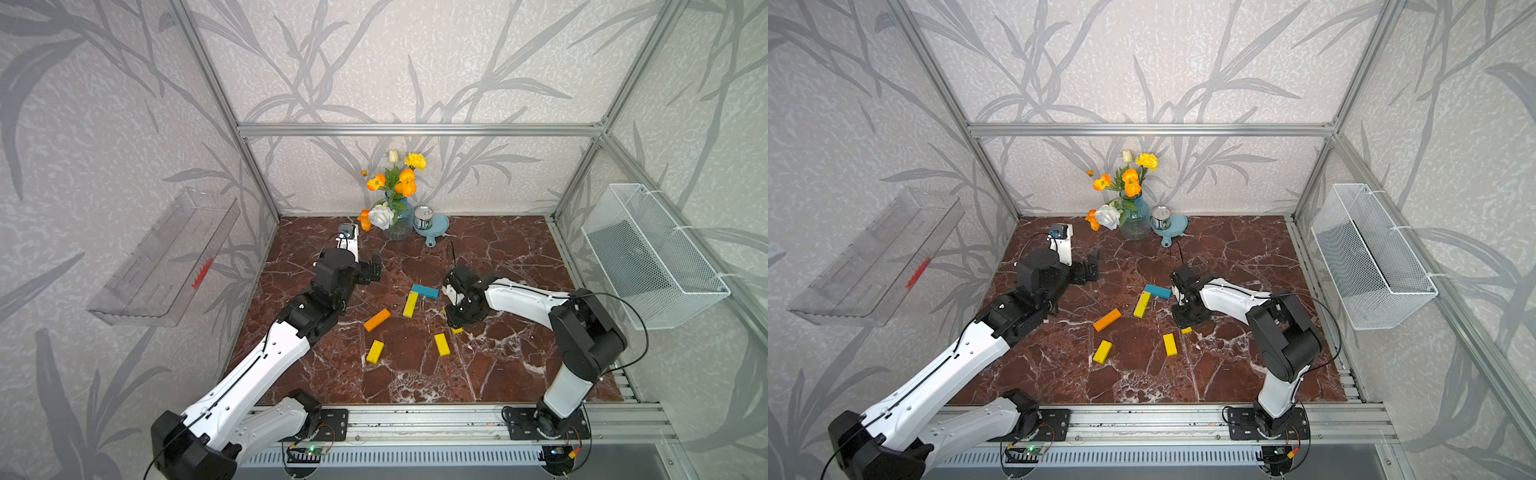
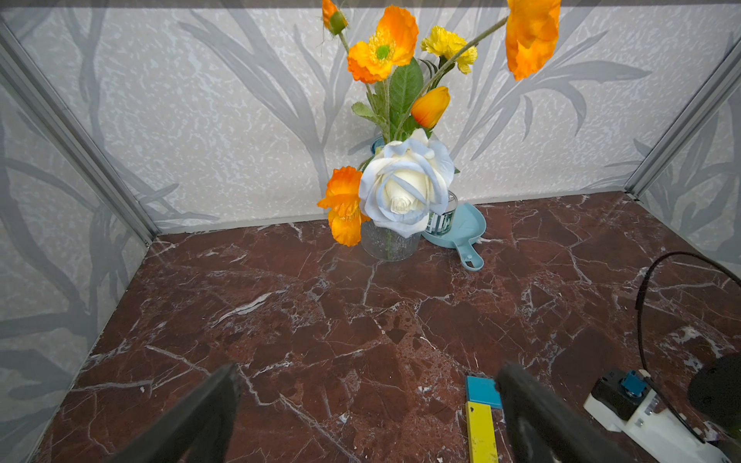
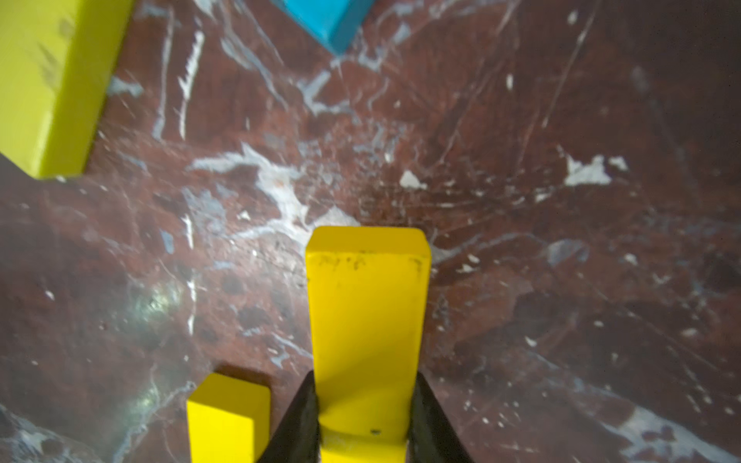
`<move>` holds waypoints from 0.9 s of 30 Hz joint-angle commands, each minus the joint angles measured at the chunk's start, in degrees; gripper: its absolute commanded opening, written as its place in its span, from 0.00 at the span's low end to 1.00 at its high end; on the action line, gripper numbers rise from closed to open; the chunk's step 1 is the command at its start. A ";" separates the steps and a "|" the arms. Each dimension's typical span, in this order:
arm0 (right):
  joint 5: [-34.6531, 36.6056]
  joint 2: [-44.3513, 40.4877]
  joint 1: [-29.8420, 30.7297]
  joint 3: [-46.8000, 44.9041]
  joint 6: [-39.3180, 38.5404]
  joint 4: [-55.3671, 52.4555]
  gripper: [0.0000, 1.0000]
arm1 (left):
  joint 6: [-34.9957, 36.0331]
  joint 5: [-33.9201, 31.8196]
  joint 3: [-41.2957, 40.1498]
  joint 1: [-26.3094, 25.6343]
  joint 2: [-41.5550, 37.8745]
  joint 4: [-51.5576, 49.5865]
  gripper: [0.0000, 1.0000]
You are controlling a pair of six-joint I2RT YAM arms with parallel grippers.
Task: Assemble the letter p with building blocks
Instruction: Pick up the building block from the center of the board, then assemble the building block at the center of the board.
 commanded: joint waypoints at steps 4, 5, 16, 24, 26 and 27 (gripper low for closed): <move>1.03 -1.98 0.06 -2.82 12.02 10.68 0.00 | 1.04 -1.18 2.72 0.23 -1.67 -2.04 1.00; 0.65 -1.56 0.03 -2.50 12.61 11.08 0.00 | 1.04 -1.38 2.87 0.29 -1.70 -2.30 1.00; 0.61 4.11 -0.16 1.47 17.21 10.18 0.00 | 0.86 -0.27 4.95 0.37 -2.66 -5.67 1.00; 1.80 4.69 -0.45 2.24 21.42 8.40 0.00 | 1.31 0.34 5.60 0.34 -3.08 -7.52 1.00; 2.43 4.17 -0.58 1.96 21.68 8.03 0.00 | 1.31 0.42 5.58 0.35 -3.08 -7.97 1.00; 2.37 4.21 -0.65 1.94 21.62 7.98 0.00 | 1.46 0.50 5.43 0.31 -3.13 -7.92 1.00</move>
